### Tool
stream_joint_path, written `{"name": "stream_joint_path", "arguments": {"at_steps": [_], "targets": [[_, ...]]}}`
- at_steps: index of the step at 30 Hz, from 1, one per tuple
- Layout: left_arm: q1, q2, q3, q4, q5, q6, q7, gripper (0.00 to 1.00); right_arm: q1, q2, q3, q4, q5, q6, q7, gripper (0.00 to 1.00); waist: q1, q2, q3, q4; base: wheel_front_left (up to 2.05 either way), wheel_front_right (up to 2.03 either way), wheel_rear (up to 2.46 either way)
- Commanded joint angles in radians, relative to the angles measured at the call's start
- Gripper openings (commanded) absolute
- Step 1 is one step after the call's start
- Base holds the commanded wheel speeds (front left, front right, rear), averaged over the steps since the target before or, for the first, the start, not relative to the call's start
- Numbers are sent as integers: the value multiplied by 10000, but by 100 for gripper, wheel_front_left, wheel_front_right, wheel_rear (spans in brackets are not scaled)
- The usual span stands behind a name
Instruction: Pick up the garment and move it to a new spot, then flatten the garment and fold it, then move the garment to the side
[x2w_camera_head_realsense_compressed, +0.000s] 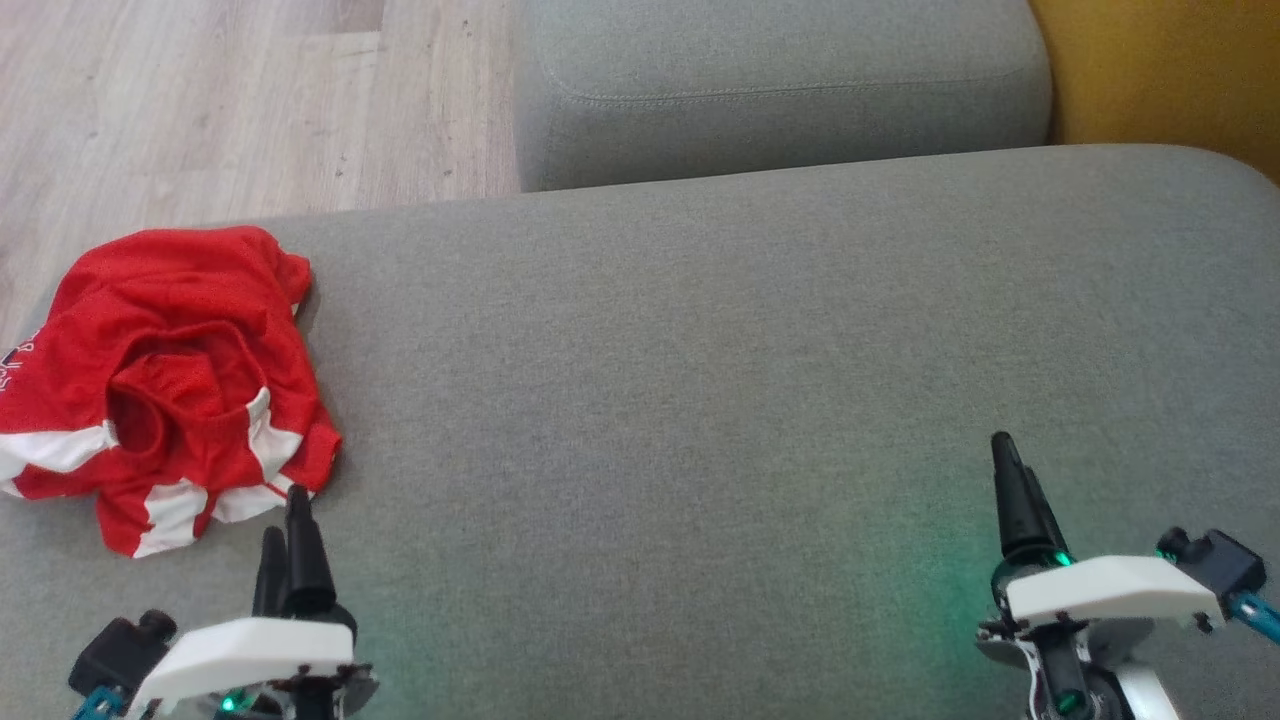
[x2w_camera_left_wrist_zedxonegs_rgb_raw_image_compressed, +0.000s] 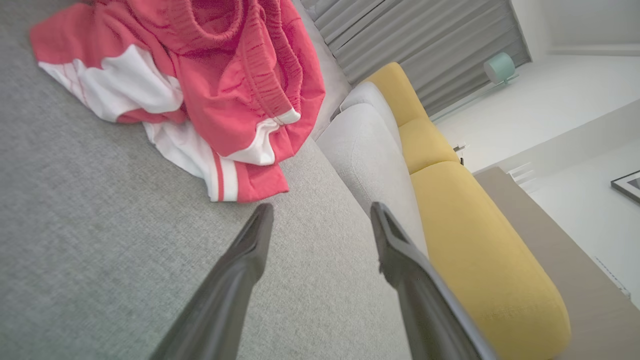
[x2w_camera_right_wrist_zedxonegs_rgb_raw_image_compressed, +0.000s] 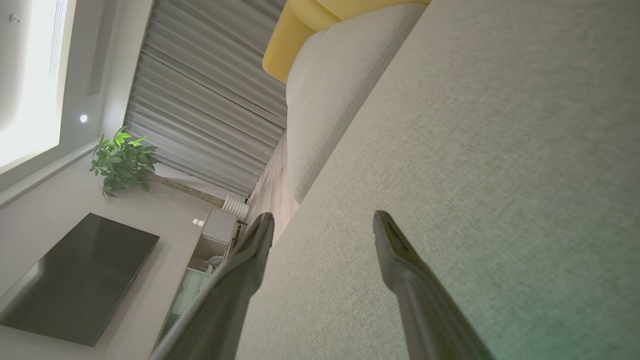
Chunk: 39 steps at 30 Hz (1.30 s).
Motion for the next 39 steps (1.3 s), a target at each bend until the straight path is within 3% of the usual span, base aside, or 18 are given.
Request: {"name": "stream_joint_path", "arguments": {"at_steps": [1, 39], "targets": [[-249, 67, 67, -408, 284, 45, -98, 100, -591, -64, 162, -399, -285, 32, -125, 100, 0, 0, -5, 1, 0, 0, 0], [190, 86, -704, -1073, 5827, 506, -1331, 100, -778, -84, 1581, -393, -5668, 59, -1363, 100, 0, 0, -248, -63, 0, 0, 0]]}}
